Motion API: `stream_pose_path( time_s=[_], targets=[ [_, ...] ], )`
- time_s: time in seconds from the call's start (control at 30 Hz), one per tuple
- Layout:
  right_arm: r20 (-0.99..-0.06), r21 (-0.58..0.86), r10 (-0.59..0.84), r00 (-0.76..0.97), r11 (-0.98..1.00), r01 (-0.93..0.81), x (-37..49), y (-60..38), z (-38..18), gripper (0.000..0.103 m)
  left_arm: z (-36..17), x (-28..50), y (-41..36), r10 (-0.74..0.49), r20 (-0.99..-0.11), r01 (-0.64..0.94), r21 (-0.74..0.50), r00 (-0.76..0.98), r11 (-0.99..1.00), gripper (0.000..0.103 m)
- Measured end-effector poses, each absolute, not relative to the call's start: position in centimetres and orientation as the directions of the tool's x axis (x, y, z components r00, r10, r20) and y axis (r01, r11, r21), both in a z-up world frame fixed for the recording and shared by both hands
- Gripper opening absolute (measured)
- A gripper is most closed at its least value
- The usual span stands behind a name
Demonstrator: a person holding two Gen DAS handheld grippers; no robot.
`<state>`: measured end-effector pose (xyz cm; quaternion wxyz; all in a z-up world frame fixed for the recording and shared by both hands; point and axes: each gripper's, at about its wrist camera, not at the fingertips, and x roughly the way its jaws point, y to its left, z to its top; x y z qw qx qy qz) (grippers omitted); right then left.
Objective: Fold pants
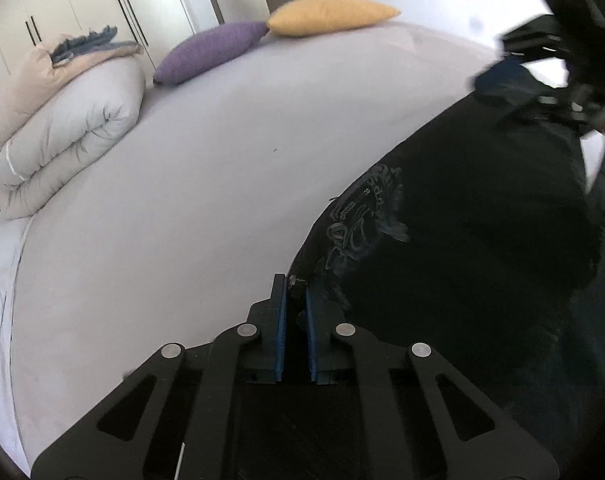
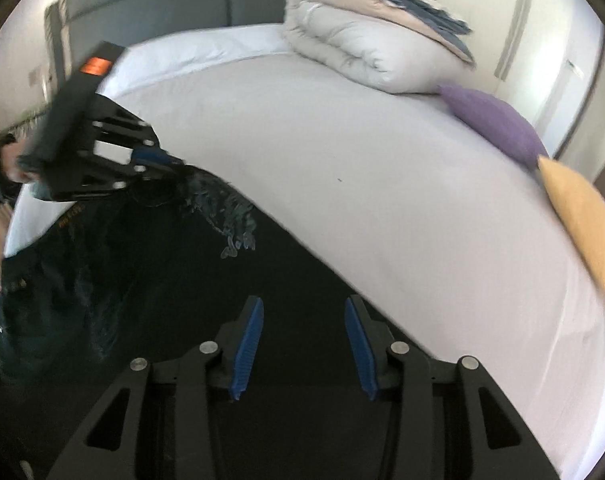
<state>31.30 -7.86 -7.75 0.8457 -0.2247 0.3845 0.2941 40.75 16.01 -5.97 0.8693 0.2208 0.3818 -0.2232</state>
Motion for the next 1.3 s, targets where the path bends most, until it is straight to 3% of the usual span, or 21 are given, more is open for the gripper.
stream_pose_path(
  time_s=[0.3, 0.33, 0.37, 0.4, 0.5, 1.0, 1.1, 1.3],
  targets=[
    [-0.841, -0.289, 0.218, 0.495, 0.591, -0.753, 34.1, -2.5, -10.8, 0.044, -5.9, 35.8, 13.0, -0.235, -0.706, 0.538, 0.239, 0.668, 0.808, 0.007],
    [-0.847, -0.296, 0.203, 0.491, 0.587, -0.754, 34.5, -2.3, -11.2, 0.039, -6.1, 33.4, 11.8, -0.237, -0.702, 0.535, 0.238, 0.672, 0.811, 0.007],
    [-0.858, -0.288, 0.192, 0.477, 0.59, -0.754, 35.0, -2.1, -11.6, 0.022, -6.0, 34.0, 11.9, -0.236, -0.701, 0.534, 0.239, 0.673, 0.811, 0.007],
    [-0.865, -0.279, 0.183, 0.468, 0.599, -0.751, 35.4, -2.0, -11.7, 0.015, -5.9, 35.4, 11.5, -0.235, -0.702, 0.535, 0.241, 0.673, 0.81, 0.007],
    [-0.861, -0.256, 0.197, 0.469, 0.63, -0.733, 35.3, -2.2, -11.3, 0.007, -5.6, 34.5, 11.2, -0.23, -0.693, 0.526, 0.248, 0.683, 0.814, 0.007],
    [-0.802, -0.025, 0.364, 0.474, 0.772, -0.635, 28.7, 2.2, -9.1, 0.004, -3.2, 27.4, 12.5, -0.268, -0.685, 0.492, 0.152, 0.678, 0.857, 0.007],
    [-0.786, -0.121, 0.334, 0.521, 0.742, -0.659, 24.7, 2.7, -8.5, 0.004, -2.8, 24.2, 13.1, -0.265, -0.686, 0.497, 0.161, 0.678, 0.853, 0.007],
    [-0.678, -0.654, 0.093, 0.729, 0.378, -0.656, 11.9, 5.0, -12.4, 0.004, -3.8, 15.3, 13.6, -0.292, -0.689, 0.568, 0.209, 0.663, 0.796, 0.007]
  ],
)
